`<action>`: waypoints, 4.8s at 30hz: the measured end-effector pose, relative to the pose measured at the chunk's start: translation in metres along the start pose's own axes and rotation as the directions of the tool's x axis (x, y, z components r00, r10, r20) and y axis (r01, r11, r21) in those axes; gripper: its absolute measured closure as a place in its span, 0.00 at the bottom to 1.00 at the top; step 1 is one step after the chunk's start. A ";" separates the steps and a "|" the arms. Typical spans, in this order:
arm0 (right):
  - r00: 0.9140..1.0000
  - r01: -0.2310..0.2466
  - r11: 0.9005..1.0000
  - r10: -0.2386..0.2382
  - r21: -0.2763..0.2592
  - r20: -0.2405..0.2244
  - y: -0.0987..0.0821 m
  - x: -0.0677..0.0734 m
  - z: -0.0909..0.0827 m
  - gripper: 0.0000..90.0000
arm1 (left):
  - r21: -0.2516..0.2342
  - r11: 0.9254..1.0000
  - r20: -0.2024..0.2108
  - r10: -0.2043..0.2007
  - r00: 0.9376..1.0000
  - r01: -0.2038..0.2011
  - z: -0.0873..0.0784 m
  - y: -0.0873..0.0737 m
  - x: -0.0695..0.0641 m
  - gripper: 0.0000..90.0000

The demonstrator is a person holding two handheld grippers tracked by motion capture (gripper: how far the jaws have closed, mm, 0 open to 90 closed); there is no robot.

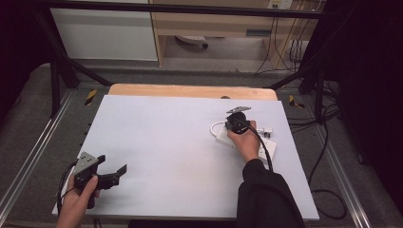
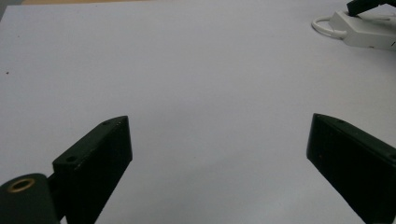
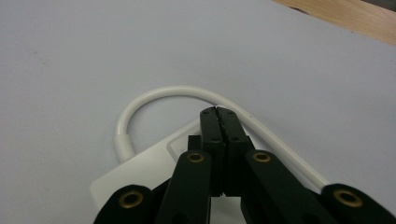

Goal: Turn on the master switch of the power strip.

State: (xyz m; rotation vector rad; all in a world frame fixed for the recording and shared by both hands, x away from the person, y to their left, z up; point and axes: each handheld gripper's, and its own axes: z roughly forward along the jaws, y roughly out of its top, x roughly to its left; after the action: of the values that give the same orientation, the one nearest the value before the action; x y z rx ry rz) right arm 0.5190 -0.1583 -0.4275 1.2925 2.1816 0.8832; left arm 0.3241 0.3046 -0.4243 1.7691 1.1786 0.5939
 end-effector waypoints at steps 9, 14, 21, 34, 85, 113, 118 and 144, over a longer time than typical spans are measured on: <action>1.000 -0.019 0.999 0.018 -0.042 -0.017 0.001 0.000 -0.002 1.00 | 0.002 1.000 -0.001 -0.005 1.000 0.005 0.000 0.000 0.001 0.08; 0.997 -0.059 0.996 0.056 -0.073 -0.046 0.004 0.000 -0.005 1.00 | -0.001 1.000 -0.003 -0.003 1.000 0.003 0.000 0.000 0.001 0.08; 0.993 -0.110 0.988 0.106 -0.103 -0.044 0.005 -0.002 -0.008 1.00 | -0.002 1.000 -0.002 0.002 1.000 -0.002 -0.001 0.000 0.001 0.08; 0.988 -0.141 0.978 0.130 -0.151 -0.083 0.008 -0.003 -0.017 0.86 | 0.004 1.000 -0.003 0.002 1.000 -0.002 0.000 0.000 0.001 0.08; 0.980 -0.192 0.963 0.179 -0.189 -0.086 0.015 -0.010 -0.045 0.10 | 0.005 1.000 -0.002 0.003 1.000 -0.003 0.000 -0.001 0.001 0.08; 0.979 -0.190 0.955 0.168 -0.228 -0.112 0.016 -0.014 -0.068 0.07 | 0.003 1.000 -0.004 0.000 1.000 0.000 0.000 0.000 0.001 0.07; 0.979 -0.191 0.953 0.166 -0.237 -0.118 0.015 -0.016 -0.073 0.08 | 0.000 1.000 -0.005 -0.002 1.000 0.002 0.000 0.000 0.001 0.07; 0.977 -0.206 0.932 0.178 -0.297 -0.121 -0.002 -0.034 -0.107 0.07 | -0.006 1.000 -0.005 -0.004 1.000 0.004 -0.001 0.000 0.001 0.07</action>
State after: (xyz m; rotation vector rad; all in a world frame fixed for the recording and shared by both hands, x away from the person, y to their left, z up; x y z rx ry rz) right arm 0.4626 -0.2204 -0.3530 1.3436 1.9057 1.3268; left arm 0.3237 0.3059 -0.4240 1.7607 1.1817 0.5993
